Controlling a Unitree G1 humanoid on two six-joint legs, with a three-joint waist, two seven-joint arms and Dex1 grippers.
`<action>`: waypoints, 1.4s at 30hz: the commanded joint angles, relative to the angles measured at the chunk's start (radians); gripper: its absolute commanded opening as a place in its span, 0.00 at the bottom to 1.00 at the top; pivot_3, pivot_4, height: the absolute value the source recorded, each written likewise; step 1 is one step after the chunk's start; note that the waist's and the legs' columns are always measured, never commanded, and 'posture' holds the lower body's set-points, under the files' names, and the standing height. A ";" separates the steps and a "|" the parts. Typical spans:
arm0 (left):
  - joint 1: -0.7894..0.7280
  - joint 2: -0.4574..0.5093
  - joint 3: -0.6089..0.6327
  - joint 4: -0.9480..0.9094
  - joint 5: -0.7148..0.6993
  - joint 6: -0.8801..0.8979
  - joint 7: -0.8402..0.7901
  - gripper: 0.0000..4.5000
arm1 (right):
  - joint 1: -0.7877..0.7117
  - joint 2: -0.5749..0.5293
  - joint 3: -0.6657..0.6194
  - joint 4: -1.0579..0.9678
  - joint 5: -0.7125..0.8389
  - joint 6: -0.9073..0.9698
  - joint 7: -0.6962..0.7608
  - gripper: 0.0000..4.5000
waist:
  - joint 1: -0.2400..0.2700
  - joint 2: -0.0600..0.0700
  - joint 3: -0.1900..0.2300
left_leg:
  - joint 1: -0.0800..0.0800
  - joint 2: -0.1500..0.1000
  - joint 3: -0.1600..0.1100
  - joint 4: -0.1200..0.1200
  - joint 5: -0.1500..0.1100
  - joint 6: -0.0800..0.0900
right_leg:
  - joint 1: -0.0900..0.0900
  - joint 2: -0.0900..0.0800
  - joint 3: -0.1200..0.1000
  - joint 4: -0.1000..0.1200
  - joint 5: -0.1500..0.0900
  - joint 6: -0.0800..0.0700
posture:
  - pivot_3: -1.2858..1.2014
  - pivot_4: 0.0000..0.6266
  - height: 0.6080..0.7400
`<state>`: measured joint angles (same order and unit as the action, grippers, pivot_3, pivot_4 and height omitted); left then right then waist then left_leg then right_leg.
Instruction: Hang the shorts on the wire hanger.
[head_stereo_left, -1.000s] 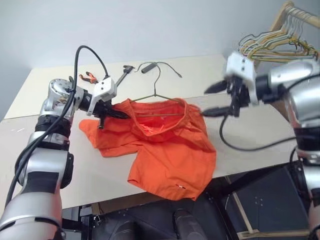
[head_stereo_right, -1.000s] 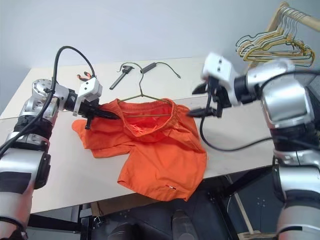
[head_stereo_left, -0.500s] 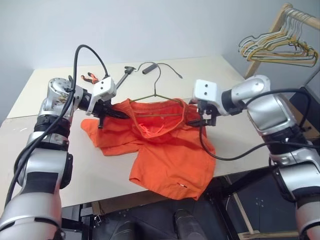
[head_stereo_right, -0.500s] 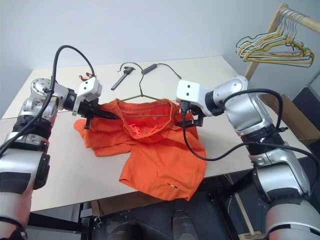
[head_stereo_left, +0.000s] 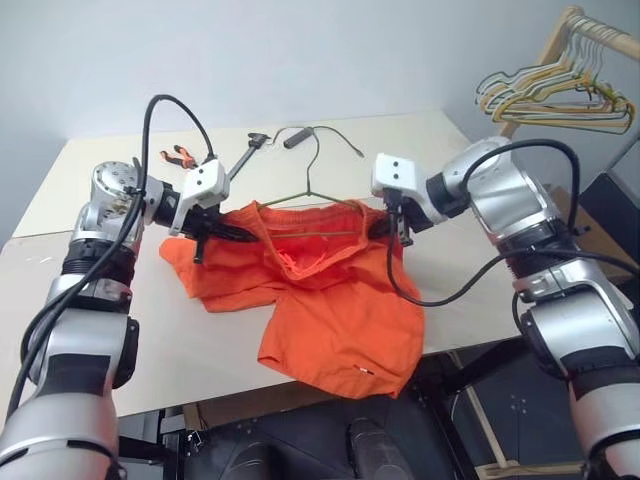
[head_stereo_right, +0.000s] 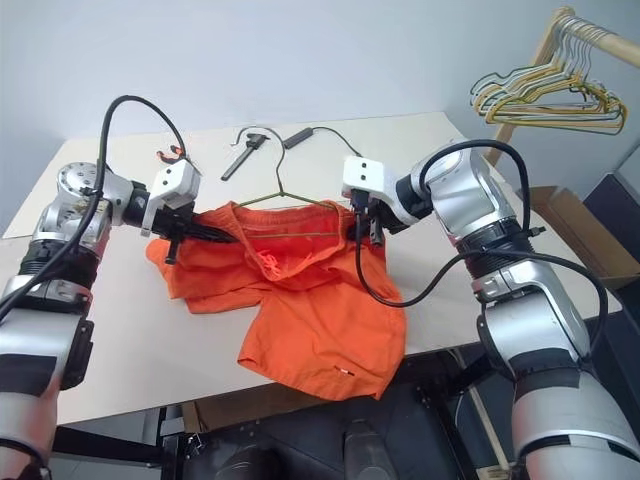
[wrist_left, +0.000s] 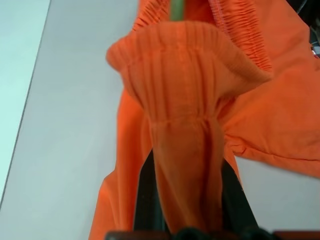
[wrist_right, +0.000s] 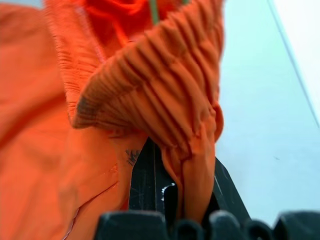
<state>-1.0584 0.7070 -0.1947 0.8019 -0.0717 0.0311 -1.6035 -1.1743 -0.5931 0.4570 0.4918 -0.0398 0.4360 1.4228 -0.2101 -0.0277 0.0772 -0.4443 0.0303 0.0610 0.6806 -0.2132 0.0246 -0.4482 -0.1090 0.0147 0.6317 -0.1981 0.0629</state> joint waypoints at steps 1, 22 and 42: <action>-0.007 0.008 -0.005 -0.039 -0.043 -0.002 -0.011 0.00 | -0.023 -0.013 -0.016 -0.004 -0.004 -0.014 0.042 0.01 | 0.001 0.000 0.000 | 0.000 0.000 0.000 0.000 0.000 0.000 | 0.000 0.000 0.000 0.000 0.000 0.000 | 0.45 0.04 1.00; -0.098 -0.042 0.261 -0.081 -0.242 0.136 0.197 1.00 | 0.471 -0.251 -0.423 -0.627 0.322 0.772 -0.162 0.00 | 0.014 0.000 0.001 | 0.006 0.000 -0.001 0.000 -0.002 0.003 | 0.008 0.000 -0.001 -0.003 0.000 0.000 | 0.44 0.13 1.00; 0.260 -0.175 0.519 -0.942 -0.838 0.808 0.725 1.00 | 0.577 -0.365 -1.010 -0.552 0.437 1.178 -0.977 0.00 | 0.038 0.005 0.004 | 0.028 0.000 0.002 -0.003 -0.006 0.004 | 0.027 -0.001 0.003 -0.009 -0.005 -0.003 | 0.41 0.18 1.00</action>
<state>-0.7933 0.5265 0.3039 -0.1064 -0.8766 0.8352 -0.8962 -0.5425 -0.9268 -0.4977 -0.0846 0.3846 1.6068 0.5257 -0.1717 -0.0229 0.0815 -0.4159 0.0301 0.0626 0.6769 -0.2196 0.0283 -0.4211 -0.1095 0.0177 0.6224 -0.2033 0.0594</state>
